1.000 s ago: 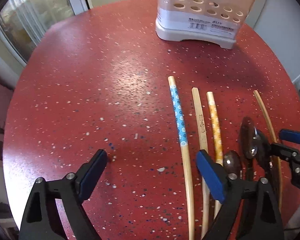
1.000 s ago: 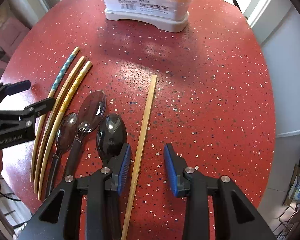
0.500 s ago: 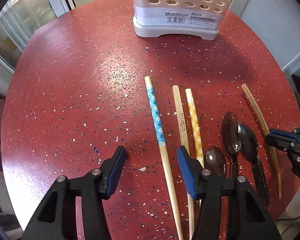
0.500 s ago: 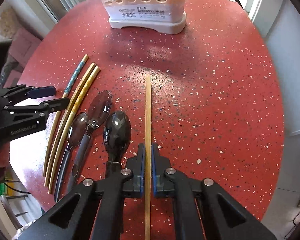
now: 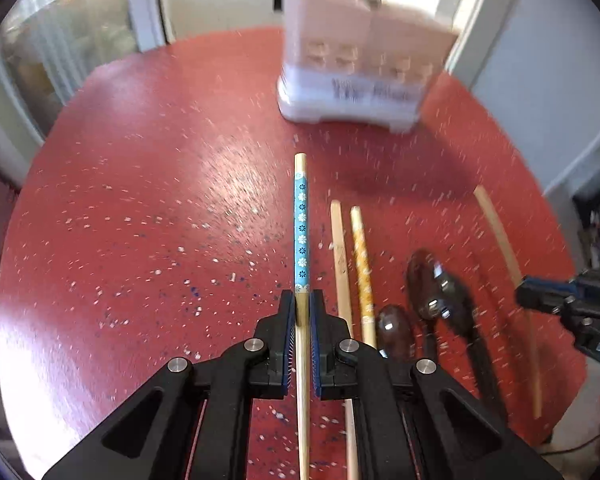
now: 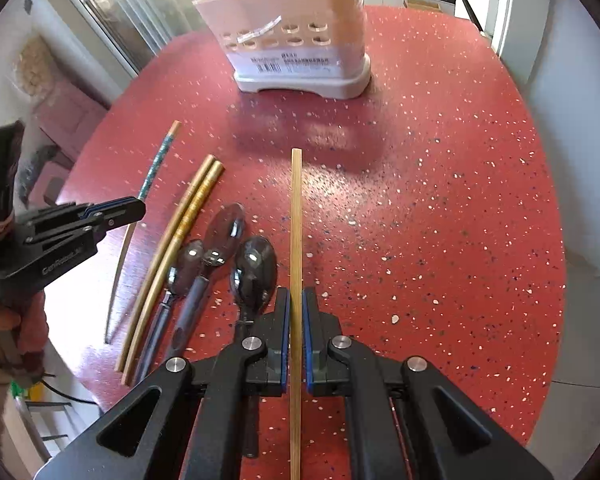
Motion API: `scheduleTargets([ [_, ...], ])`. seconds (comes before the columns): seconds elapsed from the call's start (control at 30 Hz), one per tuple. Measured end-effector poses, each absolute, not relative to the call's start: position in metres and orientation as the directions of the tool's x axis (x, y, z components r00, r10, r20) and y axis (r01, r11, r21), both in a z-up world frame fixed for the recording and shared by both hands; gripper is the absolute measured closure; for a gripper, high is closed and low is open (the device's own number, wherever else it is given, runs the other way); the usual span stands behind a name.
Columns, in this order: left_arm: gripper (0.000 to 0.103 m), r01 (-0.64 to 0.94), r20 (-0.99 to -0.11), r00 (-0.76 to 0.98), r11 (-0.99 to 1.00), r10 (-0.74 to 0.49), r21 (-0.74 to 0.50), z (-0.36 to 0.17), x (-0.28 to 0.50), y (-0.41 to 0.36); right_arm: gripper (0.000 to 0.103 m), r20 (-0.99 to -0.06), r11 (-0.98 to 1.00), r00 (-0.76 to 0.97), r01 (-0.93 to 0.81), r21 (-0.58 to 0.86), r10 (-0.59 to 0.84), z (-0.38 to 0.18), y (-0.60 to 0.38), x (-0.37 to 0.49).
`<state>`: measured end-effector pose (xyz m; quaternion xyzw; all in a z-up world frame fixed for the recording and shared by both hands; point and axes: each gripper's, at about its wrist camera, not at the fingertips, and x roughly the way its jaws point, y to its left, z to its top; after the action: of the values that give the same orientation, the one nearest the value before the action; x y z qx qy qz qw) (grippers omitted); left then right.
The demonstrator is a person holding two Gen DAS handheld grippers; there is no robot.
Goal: Organize utensils
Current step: 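Carry both chopsticks to the caddy and release them inside with both tools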
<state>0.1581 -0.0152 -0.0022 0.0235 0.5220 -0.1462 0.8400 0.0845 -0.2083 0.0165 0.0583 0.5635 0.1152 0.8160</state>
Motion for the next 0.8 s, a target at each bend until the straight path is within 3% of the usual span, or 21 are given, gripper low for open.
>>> scheduleTargets([
  [0.33, 0.067, 0.246, -0.738, 0.599, 0.949, -0.309, -0.198, 0.062, 0.108, 0.01, 0.097, -0.842, 0.945, 0.43, -0.128, 0.301, 0.326, 0.052, -0.225, 0.069],
  [0.8, 0.067, 0.233, -0.602, 0.728, 0.945, -0.327, -0.231, 0.132, 0.135, 0.011, 0.097, -0.724, 0.925, 0.58, -0.17, 0.34, 0.373, 0.123, -0.234, 0.09],
])
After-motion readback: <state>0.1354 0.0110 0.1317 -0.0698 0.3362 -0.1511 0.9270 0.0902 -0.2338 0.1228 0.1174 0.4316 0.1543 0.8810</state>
